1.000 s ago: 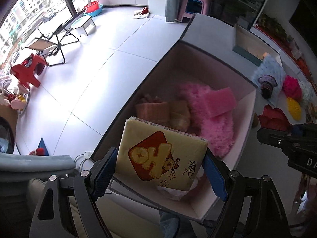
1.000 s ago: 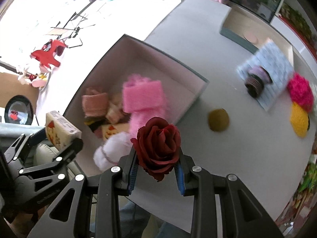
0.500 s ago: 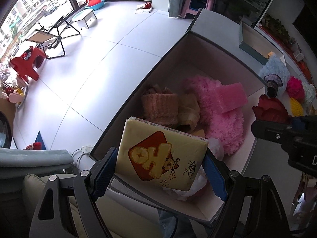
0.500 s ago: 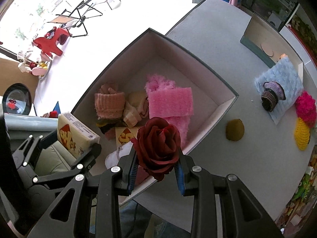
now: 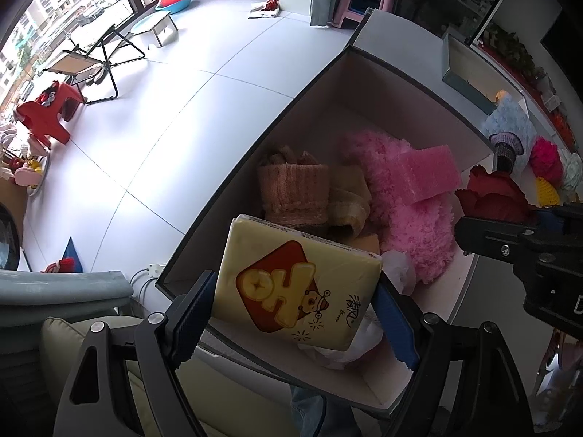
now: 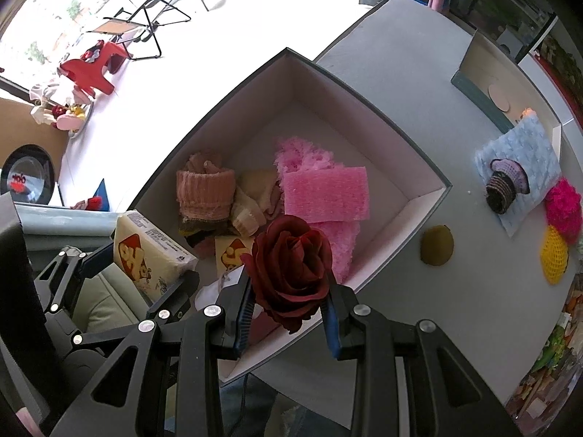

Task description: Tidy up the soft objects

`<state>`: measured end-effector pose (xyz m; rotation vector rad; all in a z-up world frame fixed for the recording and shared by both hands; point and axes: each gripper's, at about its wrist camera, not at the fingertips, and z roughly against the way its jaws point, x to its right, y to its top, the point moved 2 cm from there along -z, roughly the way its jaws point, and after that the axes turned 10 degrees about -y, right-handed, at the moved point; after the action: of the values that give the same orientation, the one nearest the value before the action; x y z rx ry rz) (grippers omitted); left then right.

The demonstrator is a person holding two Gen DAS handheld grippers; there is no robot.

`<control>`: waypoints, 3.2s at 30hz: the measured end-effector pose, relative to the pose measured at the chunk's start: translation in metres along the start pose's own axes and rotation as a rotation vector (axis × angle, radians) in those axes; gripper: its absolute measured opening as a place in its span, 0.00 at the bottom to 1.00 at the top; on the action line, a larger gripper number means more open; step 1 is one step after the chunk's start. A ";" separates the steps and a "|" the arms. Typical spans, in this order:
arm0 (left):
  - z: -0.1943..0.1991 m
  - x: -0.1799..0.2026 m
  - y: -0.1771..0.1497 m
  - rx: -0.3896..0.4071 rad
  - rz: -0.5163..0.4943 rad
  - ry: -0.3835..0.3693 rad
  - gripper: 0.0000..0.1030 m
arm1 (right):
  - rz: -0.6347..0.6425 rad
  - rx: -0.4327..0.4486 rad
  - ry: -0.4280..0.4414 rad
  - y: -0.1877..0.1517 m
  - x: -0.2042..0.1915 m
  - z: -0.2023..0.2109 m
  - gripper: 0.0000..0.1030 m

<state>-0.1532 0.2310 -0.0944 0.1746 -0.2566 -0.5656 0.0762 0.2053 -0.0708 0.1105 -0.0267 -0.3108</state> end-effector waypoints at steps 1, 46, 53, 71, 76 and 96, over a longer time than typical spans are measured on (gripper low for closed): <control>0.000 0.000 0.000 -0.001 -0.001 0.000 0.82 | 0.002 0.000 -0.001 0.000 0.000 0.000 0.34; 0.042 0.001 -0.006 0.006 -0.015 -0.026 1.00 | -0.159 0.043 0.023 -0.023 0.045 0.033 1.00; 0.040 -0.003 -0.006 0.004 -0.015 -0.003 1.00 | -0.137 0.042 0.018 -0.019 0.035 0.033 1.00; 0.037 -0.013 -0.005 -0.008 -0.015 -0.015 1.00 | -0.129 0.041 0.003 -0.014 0.023 0.033 1.00; 0.036 -0.015 -0.004 -0.012 -0.017 -0.015 1.00 | -0.127 0.040 0.001 -0.011 0.018 0.033 1.00; 0.028 -0.028 -0.004 -0.040 0.000 -0.029 1.00 | -0.133 0.041 0.003 -0.006 0.008 0.032 1.00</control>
<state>-0.1862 0.2410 -0.0739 0.1277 -0.2733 -0.5736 0.0811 0.1939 -0.0397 0.1538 -0.0229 -0.4428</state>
